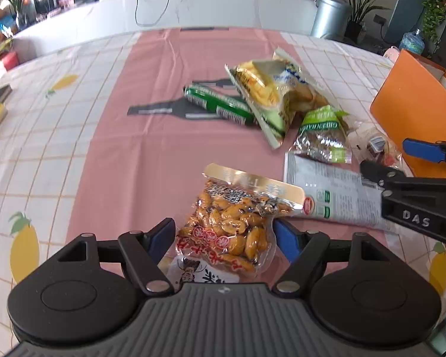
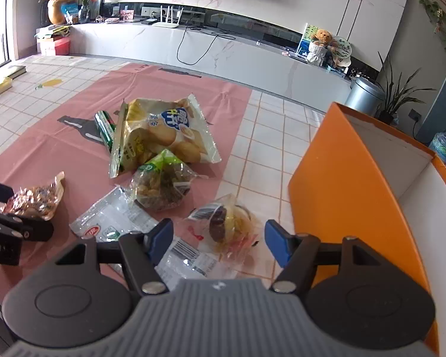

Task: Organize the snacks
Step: 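Grasp the peanut pack with the left tool while the right tool grasps the clear bun bag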

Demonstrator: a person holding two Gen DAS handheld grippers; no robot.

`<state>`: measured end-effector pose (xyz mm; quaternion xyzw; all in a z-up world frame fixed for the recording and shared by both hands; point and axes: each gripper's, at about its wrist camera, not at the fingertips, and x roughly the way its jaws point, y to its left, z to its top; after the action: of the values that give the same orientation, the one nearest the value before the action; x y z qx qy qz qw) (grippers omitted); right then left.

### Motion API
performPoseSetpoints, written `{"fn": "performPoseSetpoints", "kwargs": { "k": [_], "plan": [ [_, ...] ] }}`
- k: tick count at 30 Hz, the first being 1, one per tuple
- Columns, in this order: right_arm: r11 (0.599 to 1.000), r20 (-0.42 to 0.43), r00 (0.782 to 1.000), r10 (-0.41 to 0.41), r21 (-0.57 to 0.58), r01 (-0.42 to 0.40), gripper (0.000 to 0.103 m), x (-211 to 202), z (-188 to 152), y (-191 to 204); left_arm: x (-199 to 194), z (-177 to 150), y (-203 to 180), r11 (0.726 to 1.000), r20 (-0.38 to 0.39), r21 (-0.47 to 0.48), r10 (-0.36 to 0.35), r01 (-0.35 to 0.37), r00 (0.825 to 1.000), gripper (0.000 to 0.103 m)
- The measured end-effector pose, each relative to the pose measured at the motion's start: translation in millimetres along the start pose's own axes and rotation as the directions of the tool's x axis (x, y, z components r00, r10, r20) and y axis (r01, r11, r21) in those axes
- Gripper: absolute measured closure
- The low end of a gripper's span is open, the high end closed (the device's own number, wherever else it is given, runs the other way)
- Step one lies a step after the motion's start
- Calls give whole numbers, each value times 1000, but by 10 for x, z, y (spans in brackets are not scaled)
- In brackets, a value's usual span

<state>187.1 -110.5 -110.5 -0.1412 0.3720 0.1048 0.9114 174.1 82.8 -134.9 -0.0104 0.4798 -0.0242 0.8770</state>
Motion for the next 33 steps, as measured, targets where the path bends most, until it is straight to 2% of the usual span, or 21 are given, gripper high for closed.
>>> {"fn": "performPoseSetpoints", "kwargs": {
  "k": [4, 6, 11, 13, 19, 20, 23, 30, 33],
  "plan": [
    [1000, 3, 1000, 11, -16, -11, 36, 76, 7, 20, -7, 10, -45, 1000, 34, 26, 13, -14, 999, 17],
    [999, 4, 1000, 13, -40, -13, 31, 111, 6, 29, 4, 14, -58, 999, 43, 34, 23, -25, 999, 17],
    [998, 9, 1000, 15, -60, -15, 31, 192, 24, -2, 37, 15, -113, 996, 68, 80, 44, -49, 997, 15],
    [998, 6, 1000, 25, -51, -24, 40, 216, 29, -22, 53, 13, -126, 995, 77, 90, 47, -54, 996, 14],
    [998, 7, 1000, 27, -63, -26, 51, 233, 25, -9, 140, 12, -144, 991, 66, 107, 69, -76, 995, 15],
    [997, 8, 1000, 27, -69, -27, 51, 231, 19, 0, 147, 8, -142, 991, 68, 107, 69, -76, 995, 16],
    [997, 15, 999, 31, -76, -30, 59, 219, 9, 22, 134, 16, -132, 992, 78, 103, 63, -71, 995, 32],
    [997, 12, 999, 44, -65, -43, 64, 166, -2, -4, 45, 10, -197, 988, 97, 141, 51, -64, 994, 44],
    [997, 10, 999, 45, -62, -44, 64, 124, -7, -16, 8, 15, -208, 989, 84, 139, 35, -47, 996, 46]
  ]
}}
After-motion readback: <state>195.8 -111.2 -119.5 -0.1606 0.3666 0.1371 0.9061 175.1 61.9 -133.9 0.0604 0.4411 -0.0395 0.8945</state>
